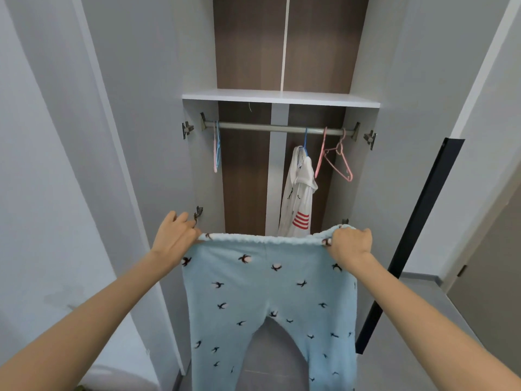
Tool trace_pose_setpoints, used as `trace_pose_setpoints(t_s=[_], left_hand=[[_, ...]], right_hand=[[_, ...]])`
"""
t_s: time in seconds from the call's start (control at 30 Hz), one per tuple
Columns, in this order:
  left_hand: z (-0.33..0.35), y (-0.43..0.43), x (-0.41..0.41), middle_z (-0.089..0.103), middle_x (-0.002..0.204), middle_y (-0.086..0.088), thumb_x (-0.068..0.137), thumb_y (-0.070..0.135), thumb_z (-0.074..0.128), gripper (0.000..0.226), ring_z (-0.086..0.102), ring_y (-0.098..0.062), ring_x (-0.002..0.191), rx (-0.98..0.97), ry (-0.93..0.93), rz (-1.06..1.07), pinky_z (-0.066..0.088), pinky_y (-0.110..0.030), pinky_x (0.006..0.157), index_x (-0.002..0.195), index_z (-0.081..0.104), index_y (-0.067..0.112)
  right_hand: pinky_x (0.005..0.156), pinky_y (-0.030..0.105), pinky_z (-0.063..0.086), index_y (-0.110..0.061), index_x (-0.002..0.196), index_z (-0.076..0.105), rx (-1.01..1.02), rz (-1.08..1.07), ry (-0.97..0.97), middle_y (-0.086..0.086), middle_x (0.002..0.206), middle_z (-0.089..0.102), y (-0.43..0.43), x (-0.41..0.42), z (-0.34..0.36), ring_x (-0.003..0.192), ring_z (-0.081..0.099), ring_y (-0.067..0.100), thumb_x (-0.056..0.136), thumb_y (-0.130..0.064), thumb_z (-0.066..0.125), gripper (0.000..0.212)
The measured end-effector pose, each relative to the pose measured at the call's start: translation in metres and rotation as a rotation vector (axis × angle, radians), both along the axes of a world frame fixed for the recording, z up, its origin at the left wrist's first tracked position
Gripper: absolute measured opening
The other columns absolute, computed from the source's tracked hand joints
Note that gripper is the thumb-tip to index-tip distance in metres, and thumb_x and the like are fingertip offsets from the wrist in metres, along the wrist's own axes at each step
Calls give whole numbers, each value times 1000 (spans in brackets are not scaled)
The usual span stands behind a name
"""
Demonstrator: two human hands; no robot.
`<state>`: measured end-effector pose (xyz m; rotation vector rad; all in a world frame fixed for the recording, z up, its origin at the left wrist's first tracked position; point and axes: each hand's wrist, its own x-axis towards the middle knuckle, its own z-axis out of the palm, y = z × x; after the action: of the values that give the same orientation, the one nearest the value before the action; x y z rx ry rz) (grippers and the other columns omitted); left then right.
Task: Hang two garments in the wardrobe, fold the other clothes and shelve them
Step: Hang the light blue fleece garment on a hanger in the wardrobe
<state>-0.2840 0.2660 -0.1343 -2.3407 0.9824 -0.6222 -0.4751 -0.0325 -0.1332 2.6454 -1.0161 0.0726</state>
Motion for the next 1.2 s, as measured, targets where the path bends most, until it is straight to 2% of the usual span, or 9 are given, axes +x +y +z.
trace_pose_setpoints(t_s=[0.13, 0.23, 0.3, 0.43, 0.6, 0.7, 0.83, 1.07, 1.2], left_hand=[[-5, -2, -4, 57, 90, 8, 85, 2, 51, 29, 43, -16, 87, -20, 9, 64, 25, -28, 74, 94, 60, 28], [-12, -8, -8, 54, 91, 7, 84, 1, 52, 30, 40, -17, 84, -40, 33, 109, 23, -29, 73, 96, 58, 28], [-15, -13, -9, 52, 91, 6, 82, -1, 53, 32, 39, -18, 80, -74, 45, 154, 23, -28, 71, 97, 58, 27], [-16, -19, 0, 52, 97, 4, 79, -3, 54, 39, 52, -16, 84, -120, 45, 216, 24, -28, 70, 106, 56, 25], [-15, -35, 35, 49, 105, 2, 85, 0, 50, 42, 56, -16, 86, -157, 29, 216, 26, -28, 72, 121, 51, 22], [-17, -49, 67, 47, 109, 0, 86, 0, 47, 46, 57, -16, 86, -139, 35, 168, 27, -29, 75, 126, 45, 24], [-21, -74, 117, 45, 117, -3, 88, 3, 42, 54, 58, -17, 87, -79, 101, 34, 27, -30, 81, 133, 38, 31], [-18, -125, 198, 42, 121, -2, 84, 10, 55, 32, 46, -18, 110, -83, 115, 186, 31, -25, 81, 113, 59, 22], [-15, -154, 236, 43, 134, -3, 89, 7, 53, 32, 47, -20, 116, -134, 154, 211, 42, -23, 79, 118, 58, 20]], right_hand=[[99, 32, 30, -21, 107, 62, -76, -35, 125, -6, 105, 65, -13, -10, 4, 98, 60, 13, 97, -55, 31, 47], [95, 31, 29, -24, 109, 61, -134, -26, 231, -11, 105, 63, -20, -12, 1, 101, 56, 12, 97, -38, 43, 26], [89, 30, 29, -23, 110, 59, -136, -30, 241, -11, 105, 61, -21, -9, -4, 101, 54, 12, 95, -31, 44, 23], [87, 29, 34, -14, 120, 50, -74, -44, 131, -3, 115, 58, -25, 4, -11, 108, 53, 16, 94, -33, 46, 33], [95, 31, 38, -2, 135, 35, 149, -95, -121, 9, 129, 55, -42, 39, -10, 120, 50, 25, 93, -25, 48, 50], [98, 35, 37, 0, 140, 29, 309, -138, -230, 12, 135, 49, -56, 63, -7, 124, 46, 28, 91, -23, 51, 58], [103, 41, 34, 2, 144, 22, 422, -166, -328, 15, 145, 39, -77, 99, -3, 132, 38, 31, 93, -14, 40, 57], [98, 43, 41, 0, 139, 31, 391, -162, -452, 15, 131, 52, -98, 165, 3, 120, 49, 32, 92, -9, 42, 50], [100, 40, 40, 0, 141, 27, 361, -210, -413, 14, 134, 50, -115, 189, -2, 126, 45, 31, 90, -8, 45, 54]])
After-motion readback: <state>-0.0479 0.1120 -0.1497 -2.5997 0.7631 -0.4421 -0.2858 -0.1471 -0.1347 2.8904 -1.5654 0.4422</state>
